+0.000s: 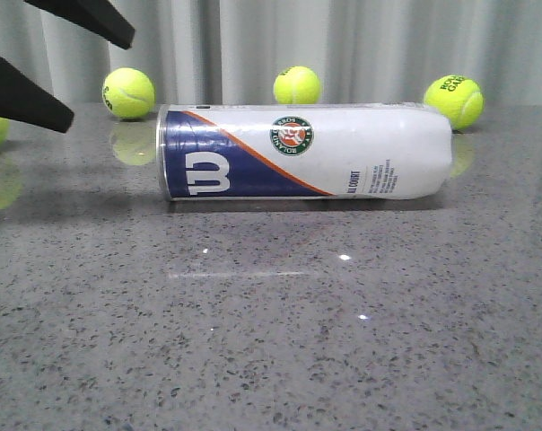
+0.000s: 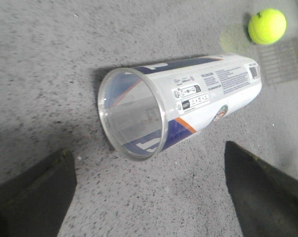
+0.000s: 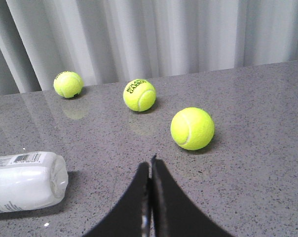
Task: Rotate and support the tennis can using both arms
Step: 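Grasp the blue end of the can with the left gripper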
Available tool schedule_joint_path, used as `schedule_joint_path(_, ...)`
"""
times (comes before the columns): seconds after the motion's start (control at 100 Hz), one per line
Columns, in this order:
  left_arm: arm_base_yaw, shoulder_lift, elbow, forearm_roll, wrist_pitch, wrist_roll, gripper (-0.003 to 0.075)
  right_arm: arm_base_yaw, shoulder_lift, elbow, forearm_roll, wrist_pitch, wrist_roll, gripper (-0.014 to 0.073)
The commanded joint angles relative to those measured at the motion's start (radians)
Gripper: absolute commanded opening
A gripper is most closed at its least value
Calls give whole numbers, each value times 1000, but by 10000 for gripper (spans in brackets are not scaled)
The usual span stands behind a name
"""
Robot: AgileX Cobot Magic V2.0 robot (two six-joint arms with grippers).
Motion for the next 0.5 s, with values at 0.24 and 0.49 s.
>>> schedule_joint_path(0.24, -114, 97, -110, -127, -18, 30, 574, -8, 8, -26, -9, -81, -10, -64)
schedule_joint_path(0.49, -149, 172, -134, -232, -16, 80, 574, -8, 8, -26, -9, -81, -10, -64)
